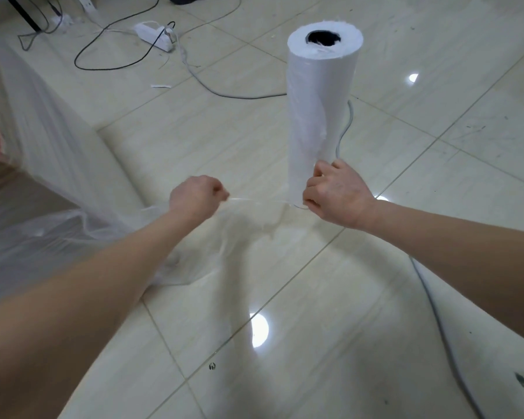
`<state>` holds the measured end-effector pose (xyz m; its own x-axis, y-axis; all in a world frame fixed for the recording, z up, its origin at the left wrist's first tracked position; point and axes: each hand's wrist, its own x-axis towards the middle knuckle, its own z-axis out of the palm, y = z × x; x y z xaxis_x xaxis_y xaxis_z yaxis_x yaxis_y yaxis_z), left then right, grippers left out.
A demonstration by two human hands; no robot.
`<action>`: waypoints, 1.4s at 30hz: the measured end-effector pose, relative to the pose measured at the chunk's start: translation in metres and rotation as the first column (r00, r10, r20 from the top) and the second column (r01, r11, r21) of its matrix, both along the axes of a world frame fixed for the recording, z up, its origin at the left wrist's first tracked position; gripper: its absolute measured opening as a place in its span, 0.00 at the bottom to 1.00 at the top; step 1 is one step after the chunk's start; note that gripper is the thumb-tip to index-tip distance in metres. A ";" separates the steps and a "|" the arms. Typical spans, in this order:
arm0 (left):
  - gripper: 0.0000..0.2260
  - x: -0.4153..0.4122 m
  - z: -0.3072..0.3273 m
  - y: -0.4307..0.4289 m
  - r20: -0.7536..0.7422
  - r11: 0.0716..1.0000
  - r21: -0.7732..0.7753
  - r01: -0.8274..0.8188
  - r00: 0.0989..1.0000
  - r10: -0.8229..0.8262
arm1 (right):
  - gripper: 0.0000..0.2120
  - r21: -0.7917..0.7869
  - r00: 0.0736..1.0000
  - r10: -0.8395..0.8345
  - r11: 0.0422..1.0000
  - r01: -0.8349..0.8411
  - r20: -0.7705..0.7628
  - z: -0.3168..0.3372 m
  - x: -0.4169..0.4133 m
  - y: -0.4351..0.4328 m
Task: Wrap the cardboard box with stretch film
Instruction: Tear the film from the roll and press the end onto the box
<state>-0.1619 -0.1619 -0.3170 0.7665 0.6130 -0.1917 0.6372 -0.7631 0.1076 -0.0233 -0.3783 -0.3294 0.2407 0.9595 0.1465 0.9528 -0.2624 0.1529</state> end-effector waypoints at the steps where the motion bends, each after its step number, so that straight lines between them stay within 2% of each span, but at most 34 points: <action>1: 0.09 0.000 0.002 -0.004 0.011 0.997 -0.053 0.051 0.999 -0.050 | 0.06 -0.031 1.000 -0.013 0.999 0.013 0.002 0.002 -0.002 0.002; 4: 0.07 0.007 0.000 -0.020 0.054 0.964 -0.168 0.207 0.978 -0.201 | 0.23 -0.163 0.995 -0.095 0.982 0.098 0.028 0.001 -0.007 0.013; 7: 0.07 0.008 -0.001 -0.030 0.116 0.927 -0.231 0.294 0.955 -0.274 | 0.32 -0.092 0.998 -0.056 0.994 0.059 0.035 -0.004 -0.014 0.025; 9: 0.07 0.005 0.000 -0.035 0.176 0.913 -0.267 0.308 0.947 -0.268 | 0.36 -0.175 1.000 -0.026 0.984 0.022 -0.018 -0.008 -0.016 0.031; 11: 0.08 0.003 -0.001 -0.038 0.224 0.907 -0.303 0.293 0.947 -0.231 | 0.33 -0.313 1.000 -0.023 0.950 0.020 -0.008 -0.014 -0.018 0.037; 12: 0.08 0.002 -0.002 -0.039 0.232 0.910 -0.307 0.277 0.950 -0.211 | 0.27 -0.354 1.000 -0.017 0.935 0.020 0.011 -0.015 -0.019 0.040; 14: 0.06 0.001 -0.003 -0.038 0.188 0.939 -0.245 0.240 0.962 -0.196 | 0.15 -0.375 1.000 -0.018 0.927 0.022 0.015 -0.016 -0.018 0.044; 15: 0.08 0.000 -0.004 -0.038 0.140 0.959 -0.169 0.227 0.969 -0.205 | 0.14 -0.376 1.000 -0.028 0.926 0.031 0.013 -0.016 -0.016 0.044; 18: 0.30 0.005 -0.010 -0.039 -0.003 0.938 0.073 0.338 0.941 -0.339 | 0.14 -0.366 0.998 -0.059 0.929 0.049 -0.017 -0.014 -0.013 0.039; 19: 0.36 0.009 -0.011 -0.043 -0.044 0.912 0.114 0.395 0.919 -0.392 | 0.14 -0.362 0.998 -0.060 0.931 0.047 -0.024 -0.015 -0.012 0.037; 21: 0.38 0.018 -0.017 -0.054 -0.141 0.865 0.129 0.486 0.872 -0.469 | 0.14 -0.349 0.996 -0.068 0.936 0.046 -0.051 -0.015 -0.011 0.034; 24: 0.30 0.032 -0.028 -0.071 -0.194 0.871 0.054 0.488 0.861 -0.470 | 0.15 -0.331 0.992 -0.084 0.942 0.050 -0.090 -0.013 -0.011 0.031; 30: 0.12 0.040 -0.034 -0.079 -0.110 0.924 0.056 0.378 0.922 -0.371 | 0.15 -0.296 0.984 -0.107 0.953 0.060 -0.145 -0.013 -0.009 0.027; 35: 0.11 0.038 -0.032 -0.067 -0.045 0.945 0.053 0.321 0.947 -0.319 | 0.16 -0.288 0.988 -0.073 0.957 0.032 -0.135 -0.013 -0.012 0.026; 40: 0.11 0.022 -0.021 -0.030 -0.055 0.996 -0.012 0.093 0.994 -0.093 | 0.14 -0.321 0.992 -0.066 0.947 0.029 -0.105 -0.016 -0.007 0.017; 42: 0.09 0.018 -0.021 -0.022 -0.026 0.995 -0.078 0.055 0.998 -0.057 | 0.12 -0.320 0.991 -0.102 0.945 0.068 -0.091 -0.019 -0.005 0.016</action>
